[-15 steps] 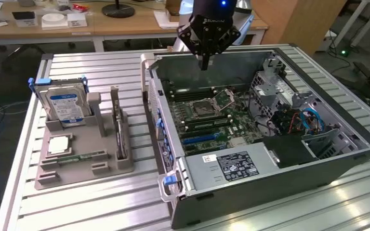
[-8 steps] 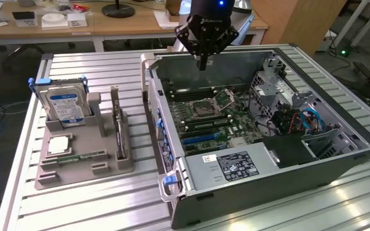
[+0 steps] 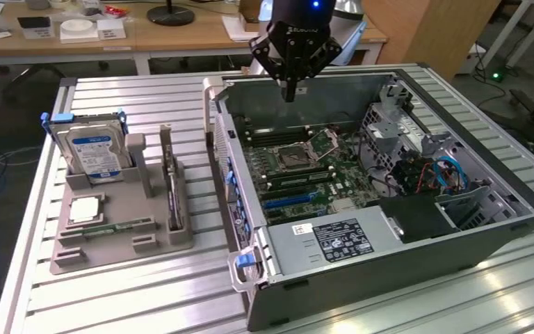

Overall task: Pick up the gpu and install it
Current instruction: 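Reach for the gpu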

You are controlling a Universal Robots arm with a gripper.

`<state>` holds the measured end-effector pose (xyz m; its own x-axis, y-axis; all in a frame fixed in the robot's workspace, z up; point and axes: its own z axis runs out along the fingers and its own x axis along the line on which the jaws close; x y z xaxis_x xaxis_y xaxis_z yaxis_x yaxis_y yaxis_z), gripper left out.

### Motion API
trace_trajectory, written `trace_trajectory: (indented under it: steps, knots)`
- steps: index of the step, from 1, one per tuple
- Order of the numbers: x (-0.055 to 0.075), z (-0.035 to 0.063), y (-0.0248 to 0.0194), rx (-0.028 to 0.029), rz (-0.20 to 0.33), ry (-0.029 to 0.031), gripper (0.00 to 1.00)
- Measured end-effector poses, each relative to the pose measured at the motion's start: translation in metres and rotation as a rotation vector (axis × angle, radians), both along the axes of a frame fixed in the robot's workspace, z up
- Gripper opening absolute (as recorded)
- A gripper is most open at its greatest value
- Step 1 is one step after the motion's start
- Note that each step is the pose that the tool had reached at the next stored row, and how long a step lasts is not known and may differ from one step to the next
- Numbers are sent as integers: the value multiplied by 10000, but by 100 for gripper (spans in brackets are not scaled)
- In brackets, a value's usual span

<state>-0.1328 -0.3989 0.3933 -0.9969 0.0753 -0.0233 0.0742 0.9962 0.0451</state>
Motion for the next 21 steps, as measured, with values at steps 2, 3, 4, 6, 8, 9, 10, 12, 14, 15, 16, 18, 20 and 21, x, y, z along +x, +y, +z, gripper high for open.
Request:
trace_trajectory:
  steps: [2, 3, 4, 6, 8, 9, 10, 12, 14, 15, 16, 18, 20, 21]
  knots:
    - [-12, 0, 0, 0, 0, 0, 11]
    - [-17, 0, 0, 0, 0, 0, 11]
    - [-23, 0, 0, 0, 0, 0, 11]
    - [-33, 0, 0, 1, 0, 0, 11]
    - [-44, 0, 0, 0, 0, 0, 11]
    - [-48, 0, 0, 0, 0, 0, 11]
    - [-53, 0, 0, 0, 0, 0, 11]
    - [-64, 0, 0, 1, 1, 0, 11]
    - [-75, 0, 0, 0, 0, 0, 11]
    - [-79, 0, 0, 0, 0, 0, 11]
    - [-82, 0, 0, 0, 0, 0, 11]
    - [-88, 0, 0, 0, 0, 0, 11]
    - [-93, 0, 0, 0, 1, 0, 11]
    - [-95, 0, 0, 0, 1, 0, 11]
